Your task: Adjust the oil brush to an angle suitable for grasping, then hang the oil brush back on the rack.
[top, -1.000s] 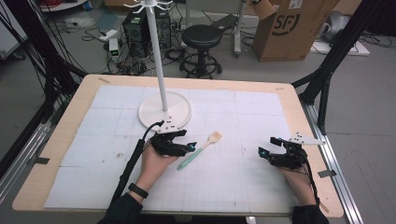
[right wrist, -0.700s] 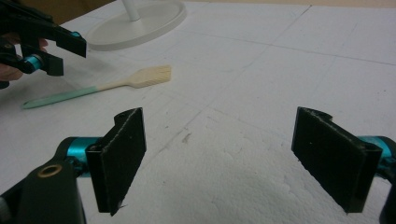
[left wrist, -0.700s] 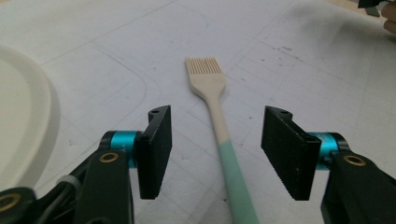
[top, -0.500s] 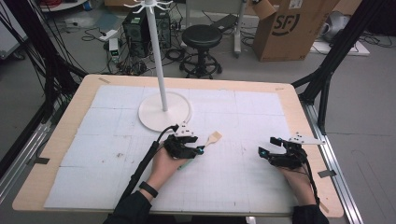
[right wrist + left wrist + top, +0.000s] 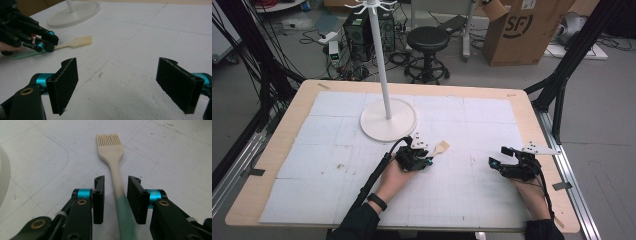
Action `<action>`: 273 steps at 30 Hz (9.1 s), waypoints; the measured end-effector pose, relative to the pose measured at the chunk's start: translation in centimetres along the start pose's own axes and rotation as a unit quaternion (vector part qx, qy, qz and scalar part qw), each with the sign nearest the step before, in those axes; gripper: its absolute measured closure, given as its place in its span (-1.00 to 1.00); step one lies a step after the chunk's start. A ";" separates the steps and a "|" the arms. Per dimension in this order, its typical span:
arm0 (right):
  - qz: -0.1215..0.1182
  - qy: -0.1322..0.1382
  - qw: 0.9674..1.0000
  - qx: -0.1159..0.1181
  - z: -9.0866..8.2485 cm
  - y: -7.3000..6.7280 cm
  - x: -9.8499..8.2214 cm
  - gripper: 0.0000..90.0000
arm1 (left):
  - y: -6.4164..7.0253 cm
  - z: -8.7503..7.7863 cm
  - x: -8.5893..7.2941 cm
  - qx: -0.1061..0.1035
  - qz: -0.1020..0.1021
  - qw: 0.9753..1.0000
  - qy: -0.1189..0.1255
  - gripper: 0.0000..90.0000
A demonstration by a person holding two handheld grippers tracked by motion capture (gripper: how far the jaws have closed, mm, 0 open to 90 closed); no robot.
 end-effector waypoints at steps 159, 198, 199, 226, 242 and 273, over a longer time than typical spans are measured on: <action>-0.071 -0.011 0.996 0.052 0.7 -3.2 2.2 -0.57 | -7.0 -22.1 -13.4 0.047 -0.050 0.976 0.208 -0.59; -0.213 -0.109 0.958 0.156 6.3 -9.2 1.3 0.03 | -6.9 -22.0 -13.5 0.048 -0.047 0.976 0.209 -0.60; -0.214 -0.113 0.957 0.159 6.3 -9.3 1.2 0.05 | -6.9 -22.0 -13.5 0.047 -0.047 0.975 0.210 -0.60; -0.277 -0.146 0.935 0.167 6.7 -10.2 0.3 0.84 | -6.9 -21.9 -13.5 0.051 -0.047 0.976 0.206 -0.57; -0.250 -0.134 0.948 0.148 6.5 -10.3 1.2 0.85 | -6.9 -21.9 -13.5 0.051 -0.046 0.976 0.205 -0.56; -0.170 -0.007 0.975 0.142 4.4 -13.8 15.1 0.85 | -6.9 -21.9 -13.5 0.051 -0.047 0.977 0.203 -0.56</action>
Point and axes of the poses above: each handheld gripper's, and its own axes: z roughly forward along the jaws, x roughly out of its top, y roughly to its right, the point moved 5 cm from there along z, roughly forward along the jaws, and after that the axes turned 15 degrees about -x, right-handed, at the moved point
